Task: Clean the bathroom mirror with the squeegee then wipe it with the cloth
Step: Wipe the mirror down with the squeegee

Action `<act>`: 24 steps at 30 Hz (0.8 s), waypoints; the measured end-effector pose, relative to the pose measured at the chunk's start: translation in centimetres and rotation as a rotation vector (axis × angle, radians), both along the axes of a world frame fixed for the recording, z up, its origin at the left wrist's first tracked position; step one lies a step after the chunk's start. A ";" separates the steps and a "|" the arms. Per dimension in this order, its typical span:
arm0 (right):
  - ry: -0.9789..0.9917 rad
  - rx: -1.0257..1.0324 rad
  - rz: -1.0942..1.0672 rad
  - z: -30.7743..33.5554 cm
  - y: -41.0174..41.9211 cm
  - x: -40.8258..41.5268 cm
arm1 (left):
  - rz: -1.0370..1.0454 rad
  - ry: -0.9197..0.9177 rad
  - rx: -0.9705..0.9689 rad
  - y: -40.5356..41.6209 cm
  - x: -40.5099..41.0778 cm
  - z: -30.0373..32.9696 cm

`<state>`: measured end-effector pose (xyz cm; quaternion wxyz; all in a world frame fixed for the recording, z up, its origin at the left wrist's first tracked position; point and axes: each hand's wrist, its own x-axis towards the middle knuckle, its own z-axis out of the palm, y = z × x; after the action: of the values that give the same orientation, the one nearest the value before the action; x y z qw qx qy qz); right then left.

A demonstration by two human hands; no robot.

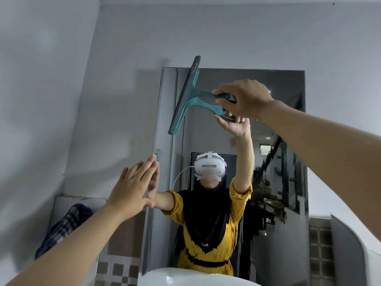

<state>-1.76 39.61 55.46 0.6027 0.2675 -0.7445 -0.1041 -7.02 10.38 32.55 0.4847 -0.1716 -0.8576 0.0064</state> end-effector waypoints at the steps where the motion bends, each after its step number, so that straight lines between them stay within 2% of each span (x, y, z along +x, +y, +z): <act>1: 0.000 -0.002 0.000 0.0 0.5 0.0 | 0.010 0.000 -0.005 0.0 0.0 0.0; 15: -0.024 -0.035 0.002 -0.2 5.7 1.2 | 0.041 -0.001 0.018 0.4 0.3 -0.1; 24: -0.052 -0.289 -0.085 -3.3 14.3 4.5 | 0.069 -0.038 0.039 1.0 0.9 0.1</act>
<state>2.78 53.87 52.18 0.6107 0.1485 -0.7777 -0.0144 -6.07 11.40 32.64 0.4713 -0.1327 -0.8719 0.0029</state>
